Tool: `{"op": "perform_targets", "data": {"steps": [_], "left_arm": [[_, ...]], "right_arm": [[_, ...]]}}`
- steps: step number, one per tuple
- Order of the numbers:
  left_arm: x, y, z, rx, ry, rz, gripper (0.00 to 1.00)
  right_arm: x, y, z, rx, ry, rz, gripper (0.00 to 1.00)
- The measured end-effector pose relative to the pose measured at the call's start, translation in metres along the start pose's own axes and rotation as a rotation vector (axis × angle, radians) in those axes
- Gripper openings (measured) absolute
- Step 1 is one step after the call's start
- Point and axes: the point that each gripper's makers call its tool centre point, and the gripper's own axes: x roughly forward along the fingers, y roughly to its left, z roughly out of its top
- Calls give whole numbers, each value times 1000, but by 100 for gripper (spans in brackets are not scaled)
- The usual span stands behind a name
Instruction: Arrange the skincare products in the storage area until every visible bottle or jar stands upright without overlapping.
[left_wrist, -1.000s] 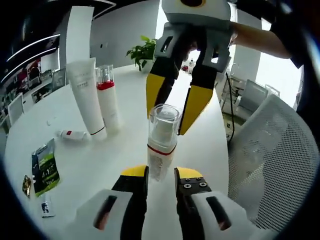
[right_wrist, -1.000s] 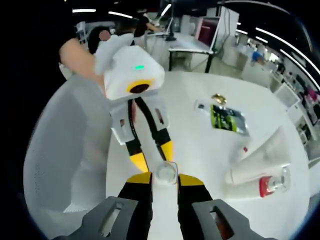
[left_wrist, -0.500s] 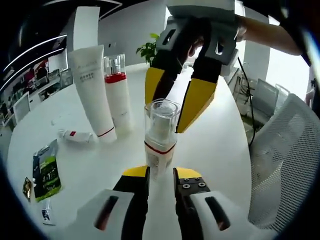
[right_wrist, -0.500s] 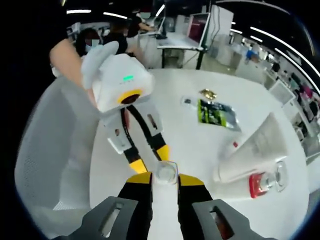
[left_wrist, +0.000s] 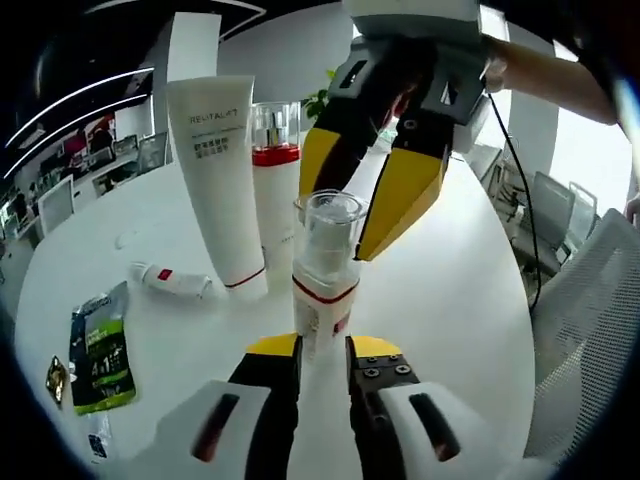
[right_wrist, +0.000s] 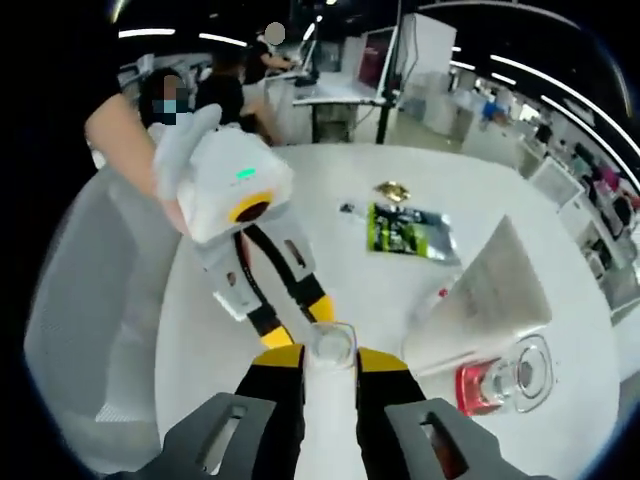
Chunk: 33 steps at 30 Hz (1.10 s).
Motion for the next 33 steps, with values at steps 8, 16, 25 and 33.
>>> {"op": "perform_targets", "data": {"steps": [8, 16, 25, 33], "left_arm": [[11, 11, 4, -10, -2, 20, 12], [17, 19, 10, 1, -6, 26, 13], [21, 29, 15, 33, 1, 46, 14], [19, 28, 15, 38, 5, 47, 13]], "right_arm": [[2, -15, 2, -25, -7, -28, 10], [3, -28, 1, 2, -5, -33, 10], [5, -35, 1, -24, -7, -48, 11], [7, -39, -1, -54, 0, -58, 11]]}}
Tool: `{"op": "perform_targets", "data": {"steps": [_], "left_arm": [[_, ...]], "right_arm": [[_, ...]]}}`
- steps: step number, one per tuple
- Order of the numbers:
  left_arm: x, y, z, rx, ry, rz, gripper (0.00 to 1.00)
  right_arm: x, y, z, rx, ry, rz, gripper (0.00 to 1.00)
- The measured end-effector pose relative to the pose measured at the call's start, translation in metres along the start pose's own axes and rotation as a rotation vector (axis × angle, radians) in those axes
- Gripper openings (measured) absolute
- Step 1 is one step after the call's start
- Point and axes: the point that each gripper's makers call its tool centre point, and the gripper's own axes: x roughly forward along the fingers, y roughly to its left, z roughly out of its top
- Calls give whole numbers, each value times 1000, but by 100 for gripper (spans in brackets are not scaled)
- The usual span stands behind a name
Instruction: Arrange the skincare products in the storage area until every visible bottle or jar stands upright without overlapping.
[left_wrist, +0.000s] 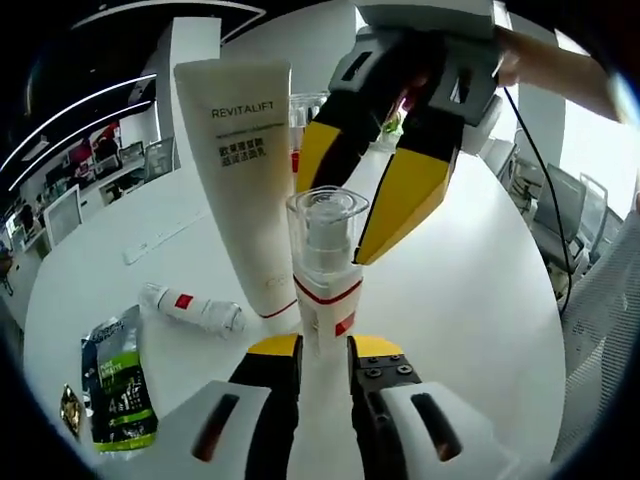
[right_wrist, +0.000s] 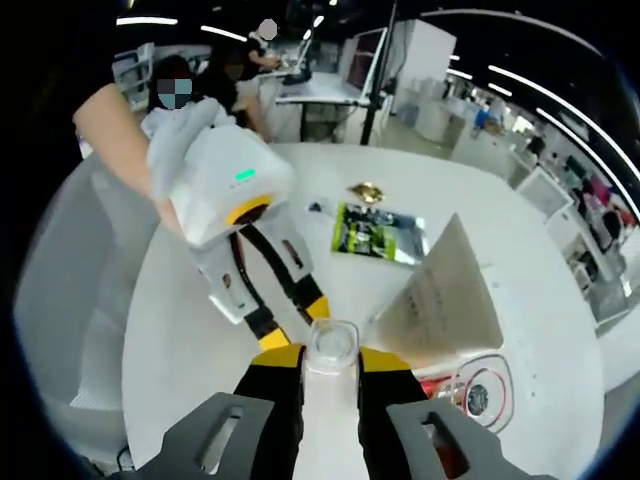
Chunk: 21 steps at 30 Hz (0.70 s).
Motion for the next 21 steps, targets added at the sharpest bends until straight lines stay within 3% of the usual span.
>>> {"op": "perform_targets", "data": {"steps": [4, 9, 21], "left_arm": [[-1, -1, -1, 4, 3, -1, 13], [0, -5, -2, 9, 8, -4, 12], [1, -1, -2, 10, 9, 21, 11]], "right_arm": [[0, 1, -1, -40, 20, -16, 12], [1, 1, -3, -182, 78, -52, 13], [2, -2, -3, -257, 115, -90, 15]]}}
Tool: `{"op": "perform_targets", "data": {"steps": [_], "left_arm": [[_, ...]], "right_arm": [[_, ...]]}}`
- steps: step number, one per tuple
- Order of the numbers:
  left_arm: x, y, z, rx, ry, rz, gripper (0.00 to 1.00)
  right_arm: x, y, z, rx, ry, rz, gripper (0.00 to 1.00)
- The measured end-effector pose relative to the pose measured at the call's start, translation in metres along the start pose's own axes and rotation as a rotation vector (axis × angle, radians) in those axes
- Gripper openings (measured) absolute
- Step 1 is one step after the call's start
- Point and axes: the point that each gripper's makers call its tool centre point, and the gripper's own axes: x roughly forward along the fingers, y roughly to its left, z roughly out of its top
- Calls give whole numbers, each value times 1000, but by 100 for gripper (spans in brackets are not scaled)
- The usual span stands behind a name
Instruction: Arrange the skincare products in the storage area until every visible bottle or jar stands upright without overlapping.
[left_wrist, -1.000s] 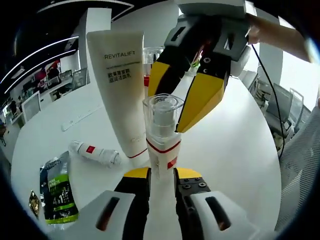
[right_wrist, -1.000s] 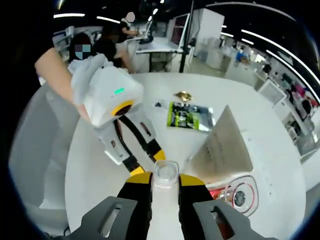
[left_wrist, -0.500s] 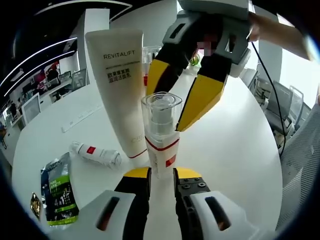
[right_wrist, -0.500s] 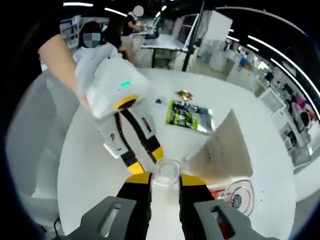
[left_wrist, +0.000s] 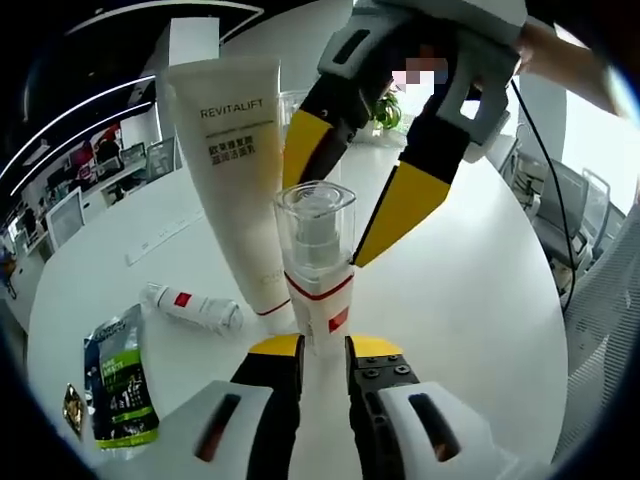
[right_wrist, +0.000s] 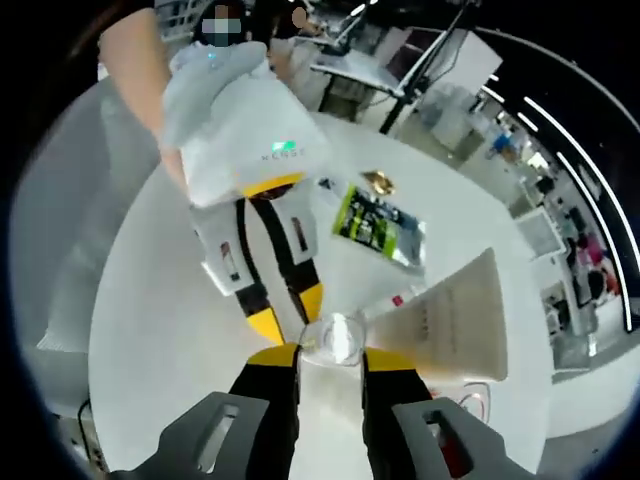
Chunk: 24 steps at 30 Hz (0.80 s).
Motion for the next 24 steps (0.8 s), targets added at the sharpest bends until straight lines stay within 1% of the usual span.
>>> {"op": "perform_targets", "data": {"steps": [5, 13, 17, 24], "left_arm": [[1, 0, 1, -2, -3, 2, 12], [2, 0, 0, -1, 0, 1, 12], [2, 1, 1, -4, -3, 4, 11], [2, -1, 3, -2, -5, 4, 11]], "right_arm": [[0, -1, 0, -16, 5, -12, 15], [-3, 0, 0, 27, -10, -9, 15], [-3, -1, -3, 31, 0, -15, 18], [-4, -3, -4, 17, 4, -29, 15]]}}
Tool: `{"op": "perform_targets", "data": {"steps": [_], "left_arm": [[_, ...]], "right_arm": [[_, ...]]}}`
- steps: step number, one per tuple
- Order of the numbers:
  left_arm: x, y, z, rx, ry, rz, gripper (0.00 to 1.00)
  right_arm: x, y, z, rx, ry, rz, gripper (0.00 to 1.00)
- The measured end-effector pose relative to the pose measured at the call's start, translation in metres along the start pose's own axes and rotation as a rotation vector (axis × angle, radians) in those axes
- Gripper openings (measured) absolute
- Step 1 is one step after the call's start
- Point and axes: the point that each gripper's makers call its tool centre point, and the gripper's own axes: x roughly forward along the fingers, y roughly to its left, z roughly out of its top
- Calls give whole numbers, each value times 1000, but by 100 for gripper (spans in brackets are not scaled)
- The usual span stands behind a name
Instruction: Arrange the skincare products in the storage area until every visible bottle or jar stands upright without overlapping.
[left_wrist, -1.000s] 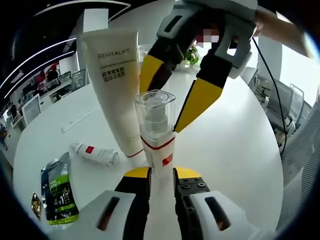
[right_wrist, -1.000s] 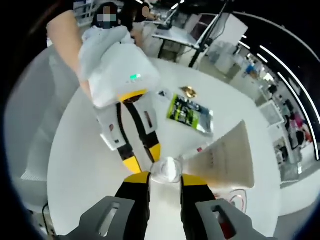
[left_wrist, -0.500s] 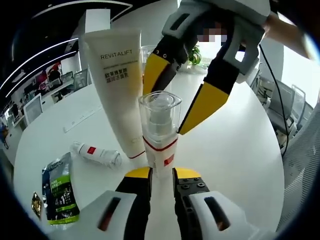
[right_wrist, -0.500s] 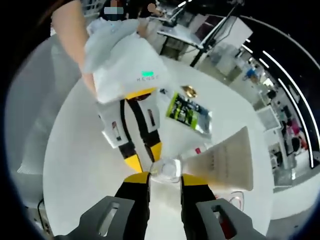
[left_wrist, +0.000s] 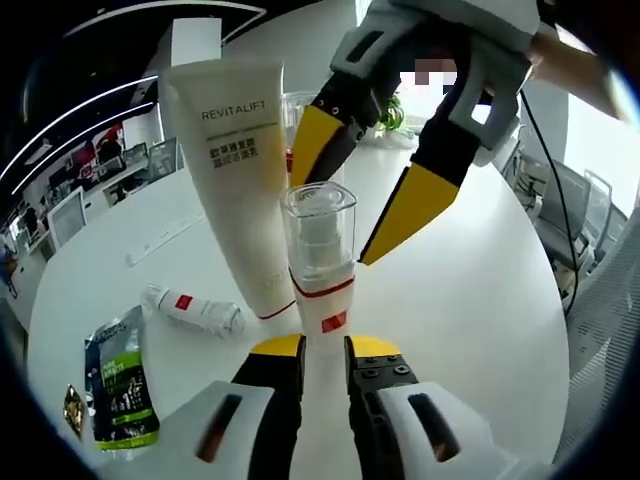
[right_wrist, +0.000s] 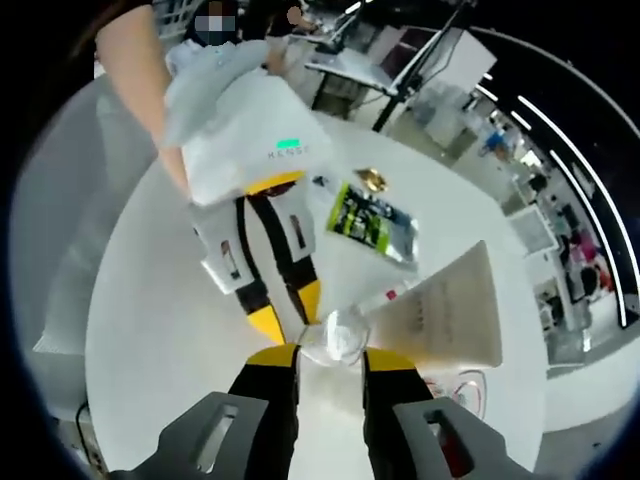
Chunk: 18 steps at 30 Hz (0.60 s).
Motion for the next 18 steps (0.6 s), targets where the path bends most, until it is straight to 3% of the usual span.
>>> {"op": "perform_targets", "data": {"steps": [8, 10, 12, 14, 18], "left_arm": [[0, 0, 0, 2, 1, 7, 11], [0, 0, -1, 0, 2, 6, 11], [0, 1, -2, -1, 4, 7, 11], [1, 1, -3, -6, 7, 5, 11], [2, 2, -6, -11, 13, -4, 11]], "right_arm": [[-5, -1, 3, -26, 3, -27, 18], [-11, -4, 4, -43, 13, -71, 20], [-24, -10, 5, -83, 37, -166, 21], [-31, -3, 7, -20, 15, -206, 18], [-13, 37, -17, 152, 5, -126, 17]]}}
